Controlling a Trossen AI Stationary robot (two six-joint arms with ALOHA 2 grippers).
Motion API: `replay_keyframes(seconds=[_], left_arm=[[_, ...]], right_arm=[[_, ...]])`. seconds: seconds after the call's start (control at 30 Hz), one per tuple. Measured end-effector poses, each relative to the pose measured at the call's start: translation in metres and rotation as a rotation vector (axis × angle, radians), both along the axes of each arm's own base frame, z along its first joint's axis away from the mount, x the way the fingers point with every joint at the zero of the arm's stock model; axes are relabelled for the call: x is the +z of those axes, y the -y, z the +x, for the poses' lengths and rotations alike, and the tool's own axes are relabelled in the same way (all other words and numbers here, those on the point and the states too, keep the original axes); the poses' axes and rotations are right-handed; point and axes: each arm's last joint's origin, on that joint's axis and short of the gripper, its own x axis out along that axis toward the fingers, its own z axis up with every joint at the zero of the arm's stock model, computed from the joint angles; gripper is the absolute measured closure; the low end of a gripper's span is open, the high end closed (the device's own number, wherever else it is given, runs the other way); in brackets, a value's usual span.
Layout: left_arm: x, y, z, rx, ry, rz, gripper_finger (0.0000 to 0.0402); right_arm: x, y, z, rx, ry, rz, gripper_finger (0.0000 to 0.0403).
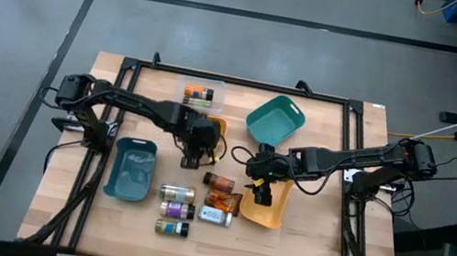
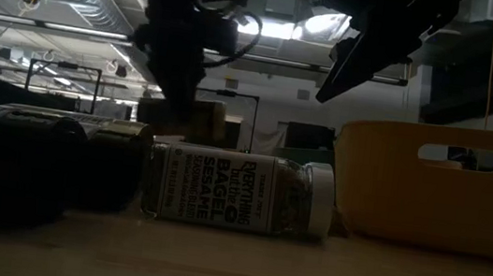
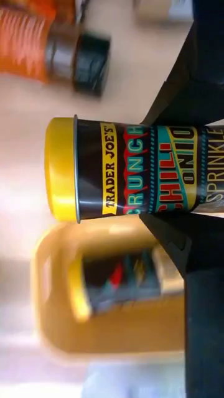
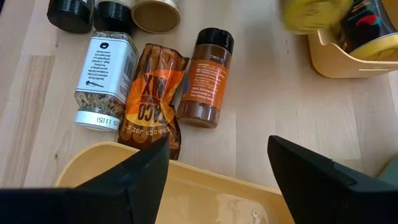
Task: Sort spices by type
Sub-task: Put the yellow seasoning can into the top yellow bin
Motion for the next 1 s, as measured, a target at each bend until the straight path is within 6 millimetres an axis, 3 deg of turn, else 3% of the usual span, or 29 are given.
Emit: replay_keyframes(seconds=[0.4, 0.6, 1.0], left_arm=[[0.003, -0.048, 0.000, 0.049, 0.058, 0.048, 0.0233], [0.002, -0.049, 0.000, 0.046, 0.071, 0.040, 0.0232], [-0.026, -0.045, -0.012, -0.019, 0.005, 0.035, 0.0232]], right_arm=[[0.000, 0.000, 0.000, 0.018, 0.003, -0.014, 0.0133], [0.000, 0.000, 0.000, 0.018, 0.003, -0.014, 0.0133], [0.000, 0.000, 0.000, 0.018, 0.003, -0.014, 0.0133]])
